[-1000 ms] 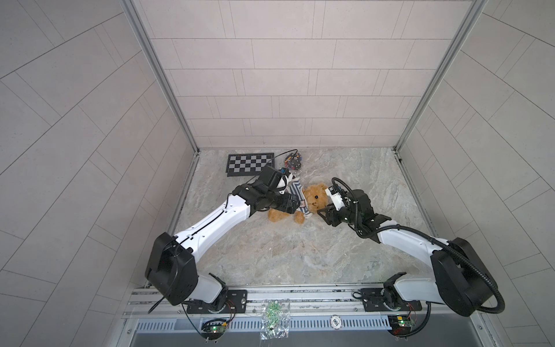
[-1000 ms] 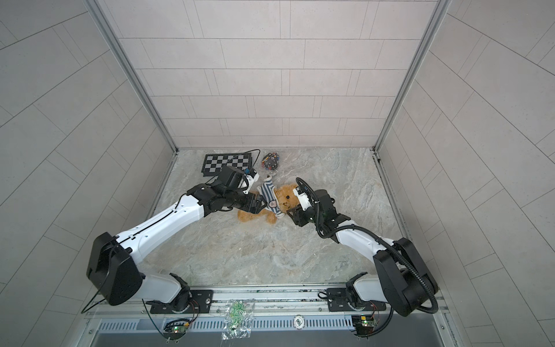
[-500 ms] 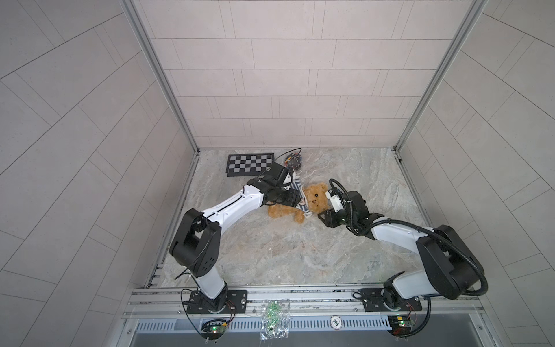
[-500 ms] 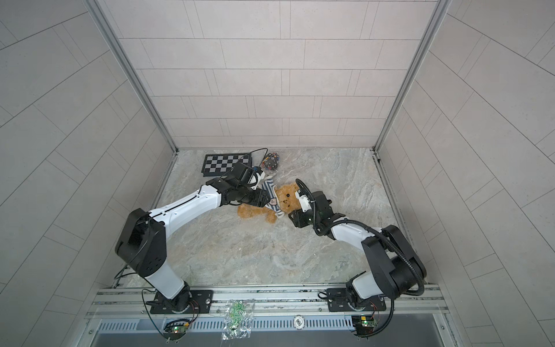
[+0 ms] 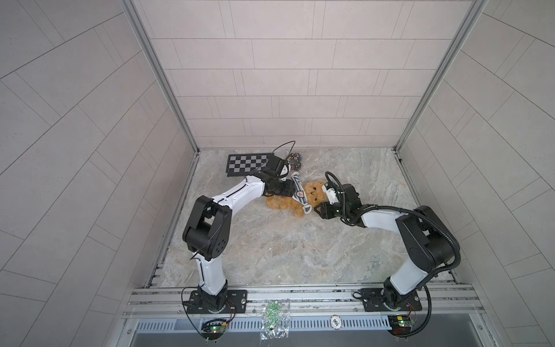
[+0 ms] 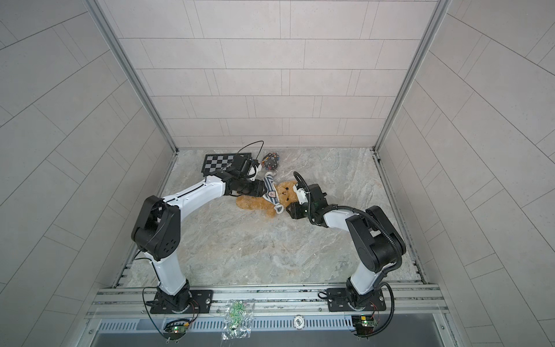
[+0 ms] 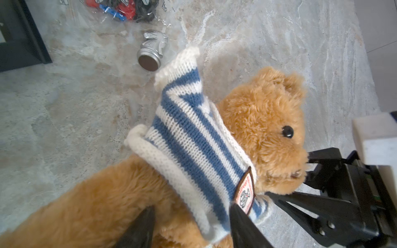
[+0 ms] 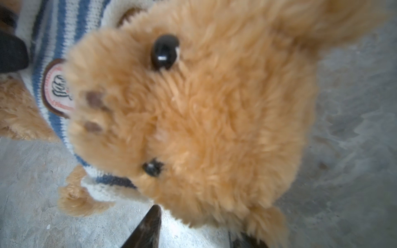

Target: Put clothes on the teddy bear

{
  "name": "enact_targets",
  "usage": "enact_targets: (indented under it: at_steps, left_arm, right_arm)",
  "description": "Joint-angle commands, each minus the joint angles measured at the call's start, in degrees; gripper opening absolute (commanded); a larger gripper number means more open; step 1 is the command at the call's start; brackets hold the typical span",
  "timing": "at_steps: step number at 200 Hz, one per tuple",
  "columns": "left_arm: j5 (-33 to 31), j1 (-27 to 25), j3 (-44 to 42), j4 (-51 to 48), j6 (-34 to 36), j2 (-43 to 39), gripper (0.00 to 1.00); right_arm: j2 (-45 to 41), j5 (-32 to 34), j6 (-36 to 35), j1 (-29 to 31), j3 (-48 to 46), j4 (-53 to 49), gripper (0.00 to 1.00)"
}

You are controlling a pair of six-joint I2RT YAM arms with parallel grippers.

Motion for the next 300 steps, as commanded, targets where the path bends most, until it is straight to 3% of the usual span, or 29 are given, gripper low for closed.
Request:
enact_targets:
  at_steps: [1, 34, 71, 126, 179, 206, 244, 300]
  left_arm:
    - [-1.3, 0.4, 1.6, -0.8, 0.7, 2.1, 0.57]
    - [-1.2, 0.6, 1.9, -0.5, 0.8, 3.0, 0.56]
    - [-0.7, 0.6, 0.9, -0.7, 1.0, 1.5, 0.56]
    - [0.4, 1.0, -4.3, 0.2, 1.0, -4.1, 0.57]
    - [3.7, 0.3, -15.9, 4.4, -2.4, -14.3, 0.59]
    - [0.1, -4.0, -22.0, 2.0, -1.4, -20.9, 0.6]
    - [-0.5, -4.6, -26.8, 3.8, -3.1, -25.7, 0.61]
    - [0.3, -5.7, -26.8, 7.1, -3.6, -23.3, 0.62]
  right_arm:
    - [1.2, -0.8, 0.4, -0.1, 0.9, 2.0, 0.48]
    - [2.2, -2.4, 0.6, 0.0, 0.7, 4.8, 0.3]
    - [0.4, -4.6, -2.4, 1.2, 1.7, -0.1, 0.0]
    - [-14.7, -0.7, -2.4, 8.3, -3.4, -8.3, 0.0]
    - [-27.7, 2.5, 5.8, 14.5, -9.1, -9.8, 0.0]
    - [-31.7, 2.1, 9.7, 16.5, -9.5, -12.4, 0.0]
    - [-33.7, 2.8, 11.4, 16.1, -11.4, -13.2, 0.0]
    - [-29.6, 5.0, 13.0, 15.8, -12.0, -14.0, 0.0]
